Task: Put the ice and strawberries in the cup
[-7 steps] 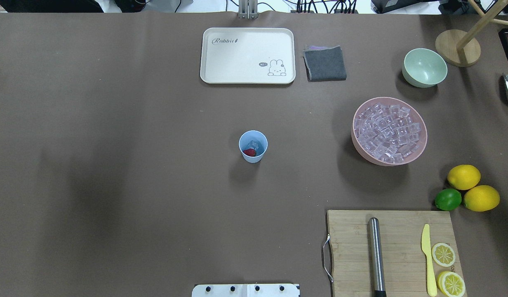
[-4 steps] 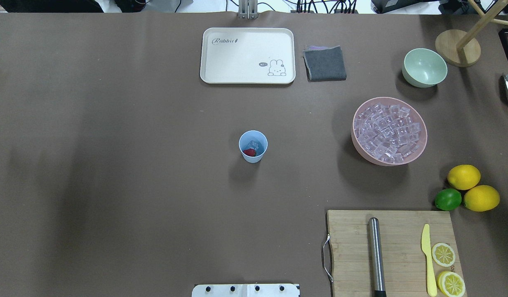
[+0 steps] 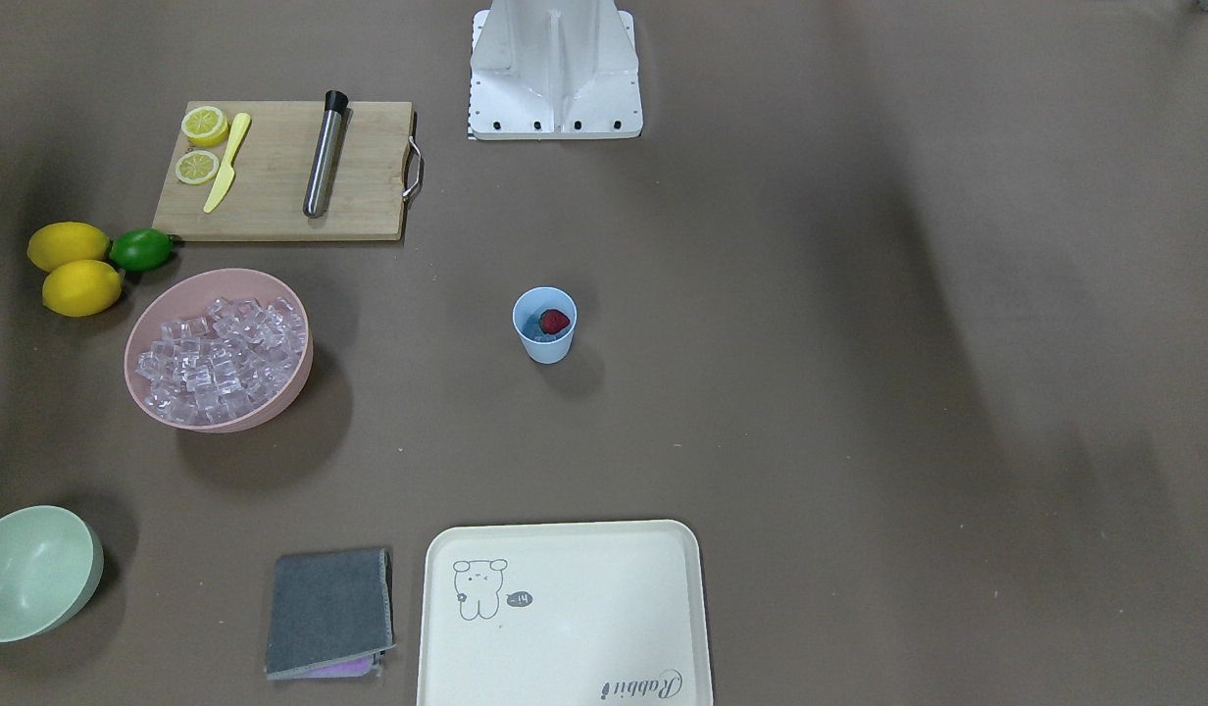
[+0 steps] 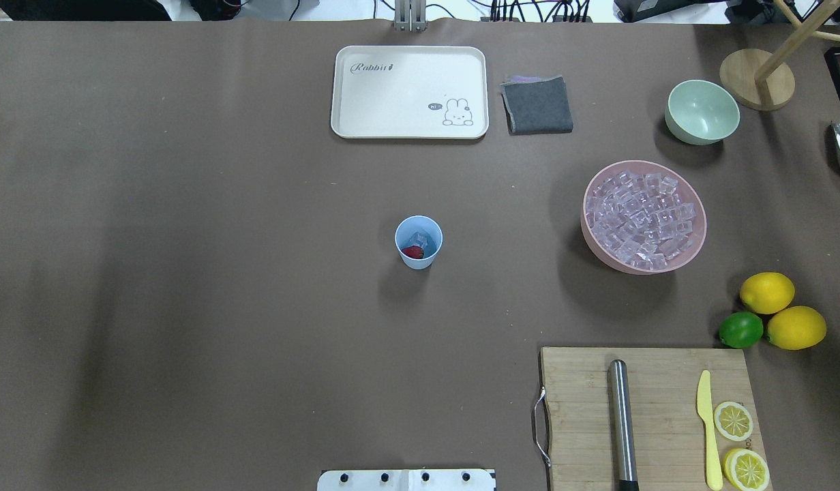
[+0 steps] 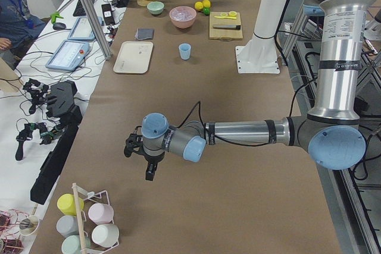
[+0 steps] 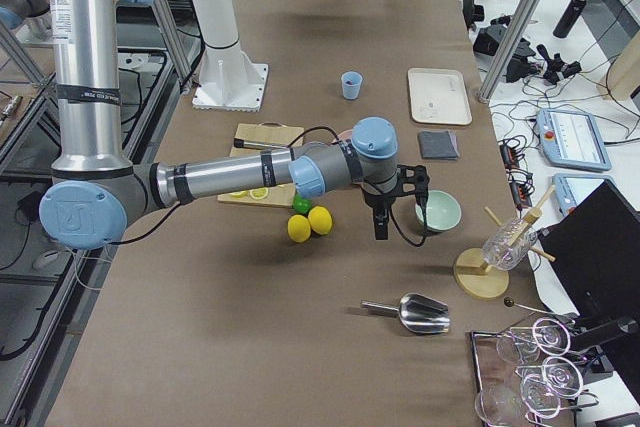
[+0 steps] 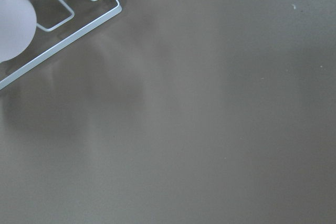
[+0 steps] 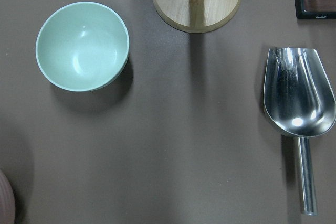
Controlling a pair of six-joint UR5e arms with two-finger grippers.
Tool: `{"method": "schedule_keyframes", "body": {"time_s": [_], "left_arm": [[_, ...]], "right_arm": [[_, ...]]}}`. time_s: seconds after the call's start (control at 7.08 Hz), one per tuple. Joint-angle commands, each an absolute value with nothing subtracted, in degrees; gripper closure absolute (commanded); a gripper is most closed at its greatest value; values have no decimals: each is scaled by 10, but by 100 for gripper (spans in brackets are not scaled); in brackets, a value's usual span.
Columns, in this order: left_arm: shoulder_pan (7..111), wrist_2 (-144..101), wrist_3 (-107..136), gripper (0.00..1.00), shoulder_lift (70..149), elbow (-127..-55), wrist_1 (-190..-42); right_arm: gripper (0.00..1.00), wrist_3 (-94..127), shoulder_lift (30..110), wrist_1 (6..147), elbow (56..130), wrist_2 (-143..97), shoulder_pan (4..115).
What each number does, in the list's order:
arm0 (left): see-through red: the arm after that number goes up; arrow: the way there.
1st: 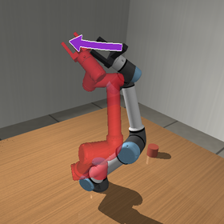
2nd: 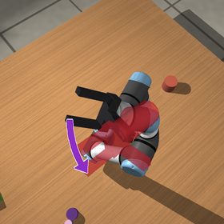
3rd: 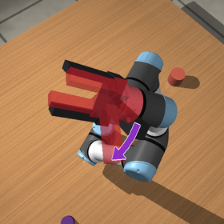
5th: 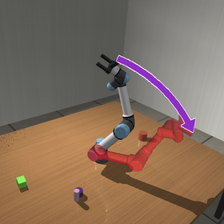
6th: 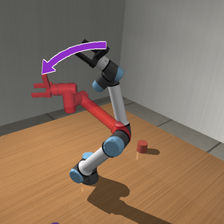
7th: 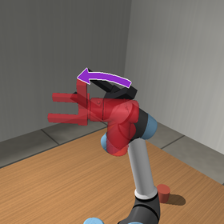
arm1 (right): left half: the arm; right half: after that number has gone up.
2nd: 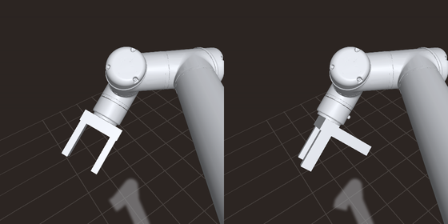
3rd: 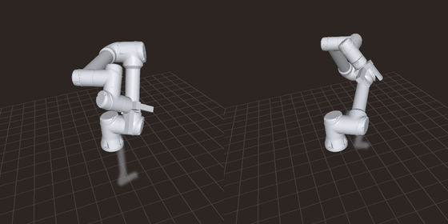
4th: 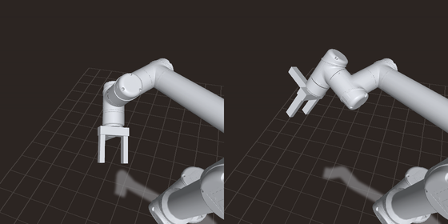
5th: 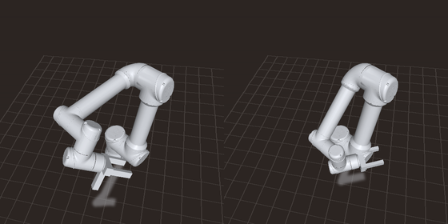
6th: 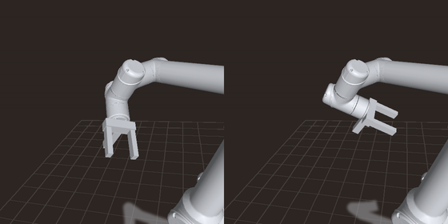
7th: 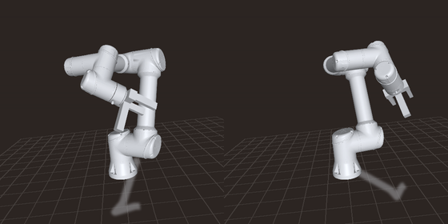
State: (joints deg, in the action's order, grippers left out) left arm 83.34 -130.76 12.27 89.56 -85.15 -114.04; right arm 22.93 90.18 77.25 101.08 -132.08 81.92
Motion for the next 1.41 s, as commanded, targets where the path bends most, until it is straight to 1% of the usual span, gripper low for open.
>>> {"method": "schedule_keyframes", "body": {"time_s": [0.0,0.14,0.28,1.13,1.27], "left_arm": [[833,-1310,155,3,877,-893,-1133],[833,-1310,157,2,849,-929,-1132],[833,-1310,157,3,839,-939,-1132],[833,-1306,157,2,838,-930,-1133],[833,-1303,157,3,838,-930,-1133]], "right_arm": [[0,229,894,773,1014,-1320,819],[0,229,889,773,1014,-1319,819],[0,227,889,773,1014,-1320,818],[0,226,895,773,1021,-1321,818],[0,225,899,777,1035,-1325,820]]}}
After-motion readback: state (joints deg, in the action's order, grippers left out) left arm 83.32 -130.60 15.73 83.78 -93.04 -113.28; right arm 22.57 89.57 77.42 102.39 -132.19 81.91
